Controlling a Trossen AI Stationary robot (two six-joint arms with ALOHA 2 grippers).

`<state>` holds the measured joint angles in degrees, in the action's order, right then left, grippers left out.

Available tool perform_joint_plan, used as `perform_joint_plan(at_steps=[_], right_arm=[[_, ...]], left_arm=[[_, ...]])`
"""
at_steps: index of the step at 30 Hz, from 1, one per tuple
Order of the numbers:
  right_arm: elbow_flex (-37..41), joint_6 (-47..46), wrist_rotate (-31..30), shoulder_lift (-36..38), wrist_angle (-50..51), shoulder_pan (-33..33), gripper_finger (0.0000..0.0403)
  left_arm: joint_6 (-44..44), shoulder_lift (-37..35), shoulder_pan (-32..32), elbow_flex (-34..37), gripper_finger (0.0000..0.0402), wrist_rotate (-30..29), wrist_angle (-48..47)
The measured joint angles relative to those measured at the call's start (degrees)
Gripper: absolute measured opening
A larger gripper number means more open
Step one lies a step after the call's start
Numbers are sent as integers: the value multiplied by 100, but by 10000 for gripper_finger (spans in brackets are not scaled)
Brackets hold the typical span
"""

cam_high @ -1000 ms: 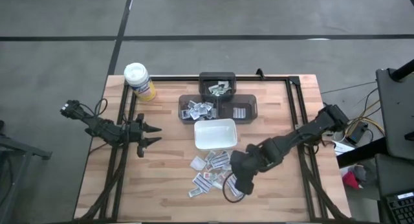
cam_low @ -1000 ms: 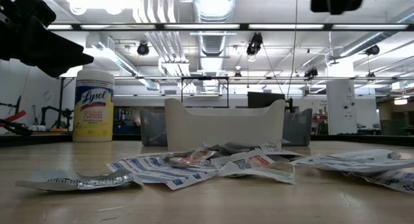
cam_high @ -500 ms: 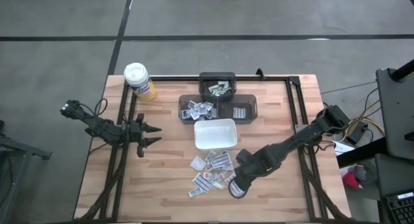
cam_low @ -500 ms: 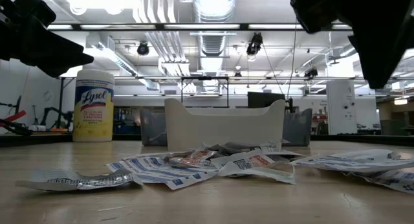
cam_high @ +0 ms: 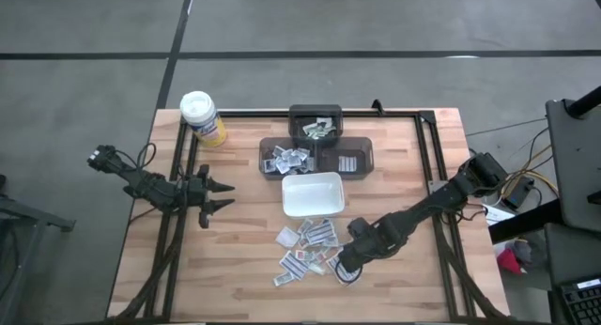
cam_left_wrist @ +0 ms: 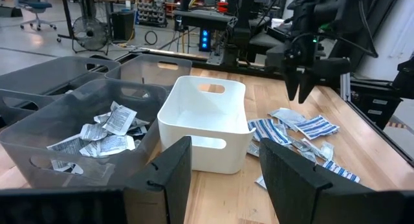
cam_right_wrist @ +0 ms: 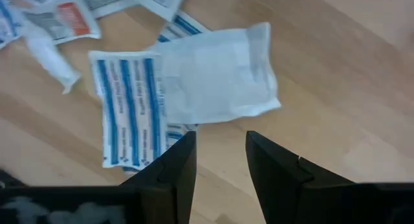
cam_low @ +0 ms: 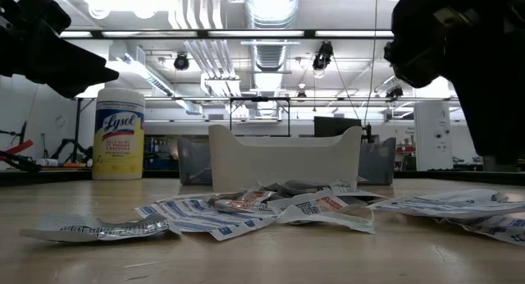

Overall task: Pick & Place First Aid Supplies
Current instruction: Put the blue bandage into the right black bin

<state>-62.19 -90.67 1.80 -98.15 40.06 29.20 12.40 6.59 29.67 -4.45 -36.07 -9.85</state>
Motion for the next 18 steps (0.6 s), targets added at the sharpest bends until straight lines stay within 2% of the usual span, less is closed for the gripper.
perform_joint_plan(at_steps=[4,8,18], right_arm=[[43,-416,177,2,-46,6,139],[62,-1206,209,2,-98,6,144],[250,-2083,-49,4,-321,40,137]], left_arm=[[0,0,0,0,177,0,-1],[0,0,0,0,177,0,0],[0,0,-2,0,177,0,0]])
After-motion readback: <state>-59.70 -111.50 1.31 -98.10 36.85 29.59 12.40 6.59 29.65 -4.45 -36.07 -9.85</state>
